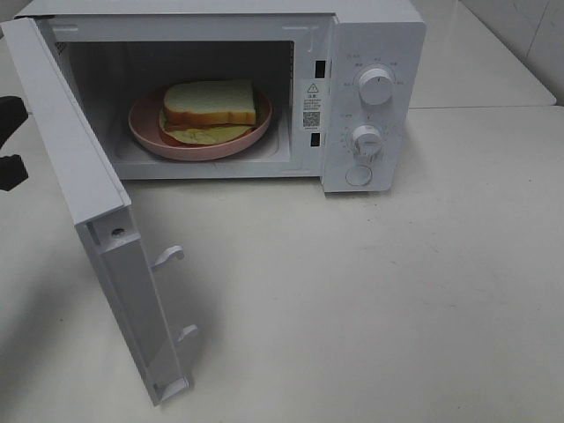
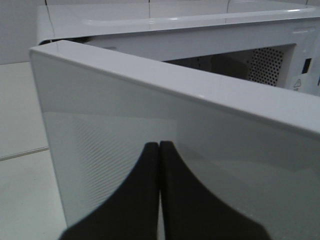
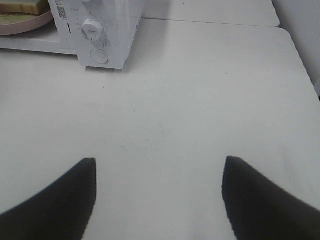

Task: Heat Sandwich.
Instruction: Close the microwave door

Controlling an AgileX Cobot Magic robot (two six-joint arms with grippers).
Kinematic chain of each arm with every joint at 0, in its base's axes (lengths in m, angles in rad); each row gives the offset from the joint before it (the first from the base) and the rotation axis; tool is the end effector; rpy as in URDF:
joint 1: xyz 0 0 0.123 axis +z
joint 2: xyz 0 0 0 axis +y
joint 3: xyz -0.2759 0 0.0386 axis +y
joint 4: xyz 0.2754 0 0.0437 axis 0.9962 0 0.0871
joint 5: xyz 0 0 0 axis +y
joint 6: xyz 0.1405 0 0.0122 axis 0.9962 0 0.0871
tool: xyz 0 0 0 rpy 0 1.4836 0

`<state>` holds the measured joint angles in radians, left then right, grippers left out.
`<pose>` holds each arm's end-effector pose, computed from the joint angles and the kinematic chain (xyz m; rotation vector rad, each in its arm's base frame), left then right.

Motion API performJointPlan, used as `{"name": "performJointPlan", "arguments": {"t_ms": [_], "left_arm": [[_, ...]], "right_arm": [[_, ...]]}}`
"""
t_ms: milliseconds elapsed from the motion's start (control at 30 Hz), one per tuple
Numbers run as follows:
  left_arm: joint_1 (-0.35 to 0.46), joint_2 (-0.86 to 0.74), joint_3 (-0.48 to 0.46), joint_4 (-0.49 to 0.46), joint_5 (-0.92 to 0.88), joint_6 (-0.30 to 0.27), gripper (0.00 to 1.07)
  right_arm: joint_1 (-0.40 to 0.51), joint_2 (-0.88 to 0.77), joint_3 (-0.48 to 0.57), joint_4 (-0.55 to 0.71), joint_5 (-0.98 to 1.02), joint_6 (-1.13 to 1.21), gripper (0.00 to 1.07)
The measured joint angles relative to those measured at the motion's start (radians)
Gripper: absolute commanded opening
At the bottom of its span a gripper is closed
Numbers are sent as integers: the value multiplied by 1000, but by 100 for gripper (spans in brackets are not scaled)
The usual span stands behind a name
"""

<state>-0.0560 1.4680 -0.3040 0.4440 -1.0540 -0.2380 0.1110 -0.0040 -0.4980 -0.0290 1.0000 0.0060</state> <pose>0.2863 -0.0688 0.1568 0.3327 1.6119 -0.3614 0.0735 0.0047 0.2750 -0.1037 1.9788 0.0416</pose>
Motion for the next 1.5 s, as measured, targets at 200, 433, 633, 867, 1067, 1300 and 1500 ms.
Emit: {"name": "performJointPlan", "arguments": {"t_ms": [200,433,633,867,1067,1300,1500], "left_arm": [[-83,2,0,-85,20,11,0],[-136,62,-1,-109,22,15,0],[-232,110,-2,-200,2,70,0],[-363,166,-39,-361,0,128,0],[-418,206,-98,-393,0,134,0],[-466,254,-186,-458,1,134,0],[-509,298,-285,-504,23,134,0]], "right_arm": [[0,0,0,0,0,0,68],[0,0,0,0,0,0,68],[0,0,0,0,0,0,68],[0,0,0,0,0,0,68],[0,0,0,0,0,0,68],[0,0,0,0,0,0,68],[0,0,0,0,0,0,68]]}}
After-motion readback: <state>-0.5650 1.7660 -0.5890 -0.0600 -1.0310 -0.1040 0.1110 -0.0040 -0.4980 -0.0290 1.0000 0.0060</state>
